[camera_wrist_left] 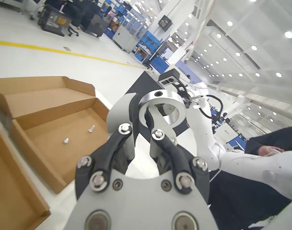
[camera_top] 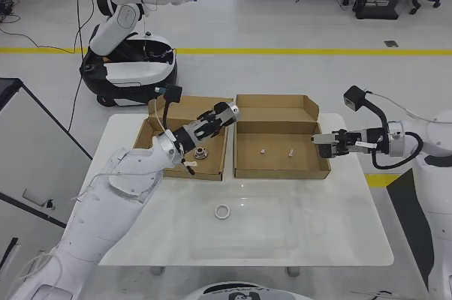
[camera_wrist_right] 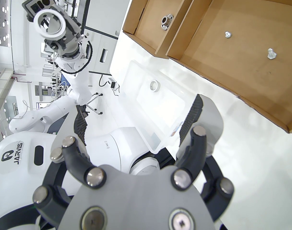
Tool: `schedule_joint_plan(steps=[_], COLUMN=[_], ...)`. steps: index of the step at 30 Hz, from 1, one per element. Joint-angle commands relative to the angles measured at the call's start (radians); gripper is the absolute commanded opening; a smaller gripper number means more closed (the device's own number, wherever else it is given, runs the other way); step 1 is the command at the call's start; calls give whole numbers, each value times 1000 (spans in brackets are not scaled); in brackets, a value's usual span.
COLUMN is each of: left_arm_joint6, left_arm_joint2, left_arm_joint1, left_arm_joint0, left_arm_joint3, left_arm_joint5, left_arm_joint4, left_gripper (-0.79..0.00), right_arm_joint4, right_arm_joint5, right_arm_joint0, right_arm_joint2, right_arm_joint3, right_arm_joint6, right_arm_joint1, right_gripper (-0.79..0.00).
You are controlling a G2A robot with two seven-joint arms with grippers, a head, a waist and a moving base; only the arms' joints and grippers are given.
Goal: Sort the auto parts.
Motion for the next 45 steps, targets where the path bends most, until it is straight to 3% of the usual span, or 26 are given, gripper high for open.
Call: schedule_joint_plan(steps=[1, 13, 27, 45], left_arm_joint6=[6, -43, -150, -382], left_arm_joint2=[-3, -7, 72, 188], left_arm_joint1=[-3, -18, -31, -66], left_arm_joint0=[-18, -146, -224, -363], left_arm_joint3=[19, 146, 295, 413], left_arm_joint5=[25, 241, 643, 881], left_arm_joint4=[3, 101, 389, 571], left_gripper=[-785, -785, -785, -785], right_arm_joint4=[0, 0, 0, 0], right_arm_joint5=[0, 0, 0, 0], right_arm_joint0=[0, 0, 0, 0], right_arm_joint2=[0, 0, 0, 0], right_arm_joint3=[0, 0, 0, 0], right_arm_joint6=[0, 0, 0, 0], right_arm_joint1=[0, 0, 0, 0], right_gripper=[0, 0, 0, 0])
